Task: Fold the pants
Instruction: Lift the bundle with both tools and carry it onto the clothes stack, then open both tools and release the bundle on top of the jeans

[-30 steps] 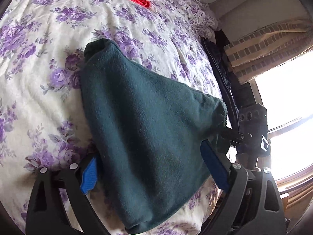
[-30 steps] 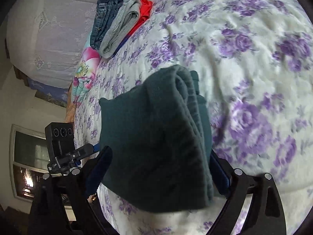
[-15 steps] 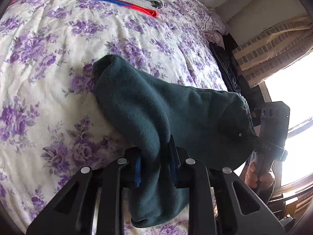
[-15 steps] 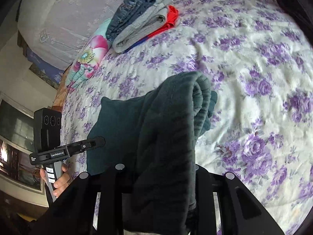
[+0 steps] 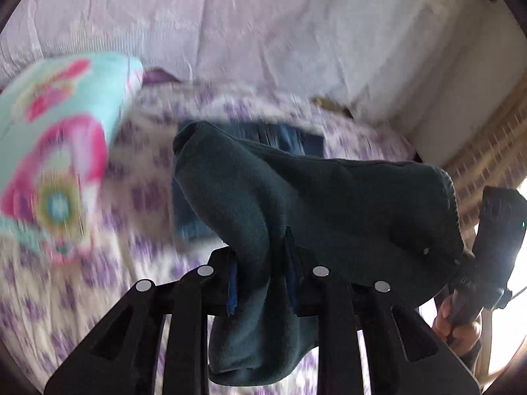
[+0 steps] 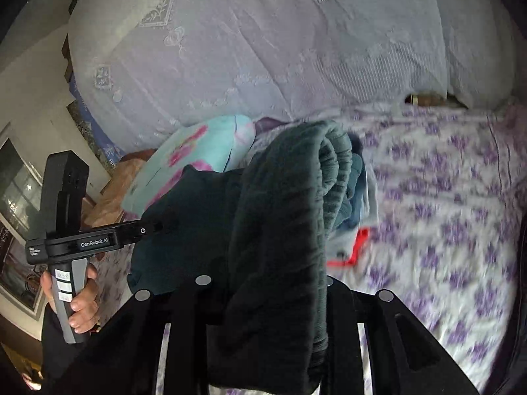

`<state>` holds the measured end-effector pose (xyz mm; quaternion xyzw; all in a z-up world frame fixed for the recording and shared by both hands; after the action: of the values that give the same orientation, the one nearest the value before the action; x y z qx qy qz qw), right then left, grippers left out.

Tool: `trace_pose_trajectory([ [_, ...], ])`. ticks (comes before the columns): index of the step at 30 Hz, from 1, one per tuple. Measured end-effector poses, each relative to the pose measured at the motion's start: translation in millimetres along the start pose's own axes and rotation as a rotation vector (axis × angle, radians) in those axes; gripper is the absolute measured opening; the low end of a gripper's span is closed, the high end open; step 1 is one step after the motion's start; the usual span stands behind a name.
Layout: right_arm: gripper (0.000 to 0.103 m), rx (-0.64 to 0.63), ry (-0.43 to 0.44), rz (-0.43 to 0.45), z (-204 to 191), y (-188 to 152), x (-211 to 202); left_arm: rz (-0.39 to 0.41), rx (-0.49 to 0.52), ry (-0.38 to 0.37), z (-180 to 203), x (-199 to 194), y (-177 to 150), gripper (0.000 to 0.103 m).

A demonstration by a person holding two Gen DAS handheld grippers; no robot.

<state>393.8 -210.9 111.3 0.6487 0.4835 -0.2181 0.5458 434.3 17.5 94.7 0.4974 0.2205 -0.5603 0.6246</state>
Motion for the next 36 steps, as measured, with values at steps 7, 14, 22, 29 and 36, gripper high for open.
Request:
trace_pose_trajectory([
  [7,0.031,0.107,-0.021,-0.133,72.3,79.2,103.9,-0.119,-0.072,0.094,-44.5,91.1,95.9,0.023],
  [14,0.071,0.111,-0.072,-0.102,84.4,81.0,98.9,-0.125,-0.165,0.079,-93.3,121.4,92.7,0.069],
  [22,0.074,0.120,-0.206,0.048,68.4,68.4,29.5,-0.024,-0.207,0.170,-94.7,69.1,73.3,0.067],
  [29,0.098,0.048,-0.374,0.178,18.3,-18.8,-20.3,0.253,-0.094,0.351,-36.8,-11.3,-23.1,0.098],
  [36,0.099,0.031,-0.381,0.079,-24.4,-150.5,7.5,0.253,-0.045,0.380,7.8,-1.2,-175.7,0.098],
])
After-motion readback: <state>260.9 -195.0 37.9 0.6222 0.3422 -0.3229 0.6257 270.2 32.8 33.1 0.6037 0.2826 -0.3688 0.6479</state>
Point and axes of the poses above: each gripper's, at about its wrist camera, not at the fingertips, and x roughly the way its jaws point, z to its right, y to its top, the point moved 2 cm from there along x, roughly the way its jaws point, and after that the axes turned 14 degrees about -z, right-handed, at the moved point
